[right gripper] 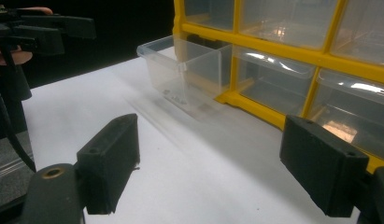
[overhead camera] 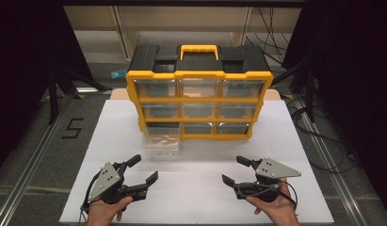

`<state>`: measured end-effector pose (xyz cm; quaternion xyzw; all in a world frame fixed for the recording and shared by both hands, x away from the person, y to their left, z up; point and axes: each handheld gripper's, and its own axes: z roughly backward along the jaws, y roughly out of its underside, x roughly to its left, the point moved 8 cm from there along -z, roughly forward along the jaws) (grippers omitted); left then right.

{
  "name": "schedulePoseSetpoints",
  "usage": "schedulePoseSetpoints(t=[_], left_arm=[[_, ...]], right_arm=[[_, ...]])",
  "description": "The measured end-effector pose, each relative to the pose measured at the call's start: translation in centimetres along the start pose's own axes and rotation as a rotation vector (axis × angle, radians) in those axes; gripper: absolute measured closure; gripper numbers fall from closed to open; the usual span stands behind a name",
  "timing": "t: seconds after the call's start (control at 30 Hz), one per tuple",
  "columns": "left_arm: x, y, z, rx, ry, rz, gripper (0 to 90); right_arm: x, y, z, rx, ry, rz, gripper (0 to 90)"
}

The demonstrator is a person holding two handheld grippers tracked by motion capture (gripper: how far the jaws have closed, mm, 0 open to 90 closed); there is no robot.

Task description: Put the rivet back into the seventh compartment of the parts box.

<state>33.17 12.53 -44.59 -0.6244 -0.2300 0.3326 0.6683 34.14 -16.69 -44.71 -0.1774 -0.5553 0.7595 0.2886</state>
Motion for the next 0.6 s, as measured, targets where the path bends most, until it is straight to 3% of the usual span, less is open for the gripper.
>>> schedulePoseSetpoints(t=[0.3,0.33,0.6], left_arm=[[-0.06,-0.01,-0.04,0.001,0.004,-0.009,19.0],[-0.08,0.0,-0.04,0.001,0.004,-0.008,19.0],[-0.07,-0.02,-0.04,0.0,0.005,-0.009,19.0]], right_arm=[[-0.05,0.02,-0.1,0.0,0.0,0.002,20.8],[0.07,0.18,-0.03,0.021,-0.007,-0.01,20.8],[0.05,0.12,-0.26,0.007,-0.004,0.005,20.8]])
